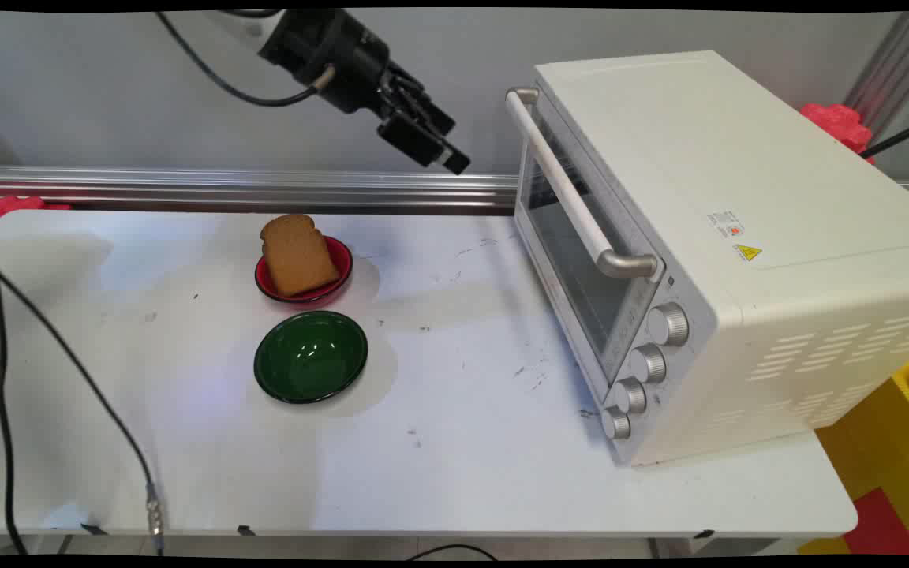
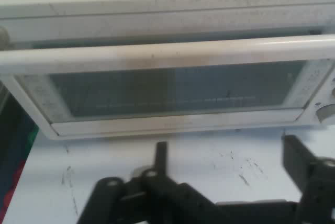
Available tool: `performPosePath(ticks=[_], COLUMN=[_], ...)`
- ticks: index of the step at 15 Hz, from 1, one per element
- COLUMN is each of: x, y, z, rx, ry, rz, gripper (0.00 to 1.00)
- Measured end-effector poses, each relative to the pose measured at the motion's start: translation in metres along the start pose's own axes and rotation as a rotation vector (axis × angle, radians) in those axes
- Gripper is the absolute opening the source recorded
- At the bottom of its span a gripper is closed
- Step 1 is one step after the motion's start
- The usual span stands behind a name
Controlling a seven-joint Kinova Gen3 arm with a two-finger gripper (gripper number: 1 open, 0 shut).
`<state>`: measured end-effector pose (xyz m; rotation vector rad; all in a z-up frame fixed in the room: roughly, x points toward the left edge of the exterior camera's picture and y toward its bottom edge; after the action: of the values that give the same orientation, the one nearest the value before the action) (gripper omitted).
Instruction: Open the oven
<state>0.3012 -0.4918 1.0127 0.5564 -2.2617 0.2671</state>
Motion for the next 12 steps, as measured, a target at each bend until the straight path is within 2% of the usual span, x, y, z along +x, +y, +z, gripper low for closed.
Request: performPosePath(ticks=[7,12], x=[0.042,0.068], y=[-0.005,-0.008], z=[0.021,0.037], rx=[-0.027,-0.023], ry=[-0.044,-0.059], rz=[0.008,0.033], gripper=[0.0,0.0])
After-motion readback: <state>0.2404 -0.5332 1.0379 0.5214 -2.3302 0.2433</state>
